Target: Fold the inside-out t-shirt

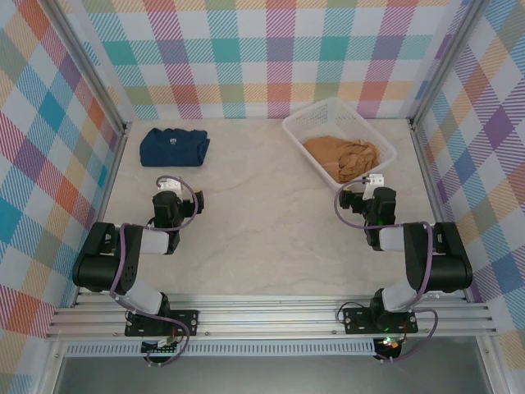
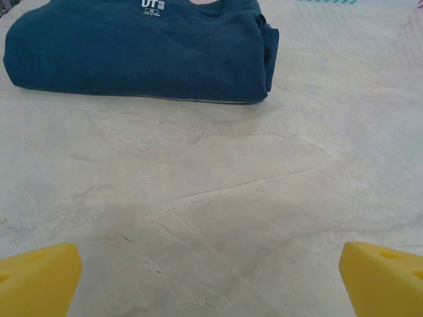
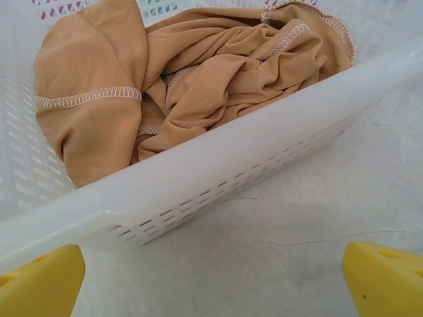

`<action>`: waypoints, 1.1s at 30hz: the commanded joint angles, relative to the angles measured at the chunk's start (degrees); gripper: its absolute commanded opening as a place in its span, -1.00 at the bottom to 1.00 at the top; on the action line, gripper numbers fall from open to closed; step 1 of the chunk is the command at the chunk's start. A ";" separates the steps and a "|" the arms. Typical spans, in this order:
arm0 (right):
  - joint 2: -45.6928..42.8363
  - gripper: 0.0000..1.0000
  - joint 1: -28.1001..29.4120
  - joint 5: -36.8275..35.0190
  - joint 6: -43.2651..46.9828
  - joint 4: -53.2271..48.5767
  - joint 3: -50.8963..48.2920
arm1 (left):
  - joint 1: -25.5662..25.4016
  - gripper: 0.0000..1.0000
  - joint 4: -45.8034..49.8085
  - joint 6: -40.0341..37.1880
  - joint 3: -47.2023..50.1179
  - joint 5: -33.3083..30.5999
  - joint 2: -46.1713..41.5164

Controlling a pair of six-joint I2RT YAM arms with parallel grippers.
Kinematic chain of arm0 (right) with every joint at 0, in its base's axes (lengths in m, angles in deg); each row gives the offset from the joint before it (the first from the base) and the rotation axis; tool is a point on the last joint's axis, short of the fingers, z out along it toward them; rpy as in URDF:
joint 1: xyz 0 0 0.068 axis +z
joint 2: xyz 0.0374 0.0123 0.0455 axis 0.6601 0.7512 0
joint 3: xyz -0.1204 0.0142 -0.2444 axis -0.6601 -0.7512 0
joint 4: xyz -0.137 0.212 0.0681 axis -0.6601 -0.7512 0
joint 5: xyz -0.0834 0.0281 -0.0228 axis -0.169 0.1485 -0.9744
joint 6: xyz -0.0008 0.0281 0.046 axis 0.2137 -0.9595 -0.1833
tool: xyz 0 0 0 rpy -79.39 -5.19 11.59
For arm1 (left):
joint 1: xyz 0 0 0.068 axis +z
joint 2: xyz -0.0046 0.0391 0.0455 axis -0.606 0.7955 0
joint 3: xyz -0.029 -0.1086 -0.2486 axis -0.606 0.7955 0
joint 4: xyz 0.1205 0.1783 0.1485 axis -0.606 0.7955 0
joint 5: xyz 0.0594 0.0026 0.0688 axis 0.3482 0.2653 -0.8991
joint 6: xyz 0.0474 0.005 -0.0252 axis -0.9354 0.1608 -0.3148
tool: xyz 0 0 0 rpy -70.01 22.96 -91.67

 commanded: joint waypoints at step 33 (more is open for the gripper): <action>-12.14 0.99 0.22 -8.44 -4.58 -4.47 -2.49 | 0.84 1.00 9.83 -0.04 -2.45 0.31 -7.64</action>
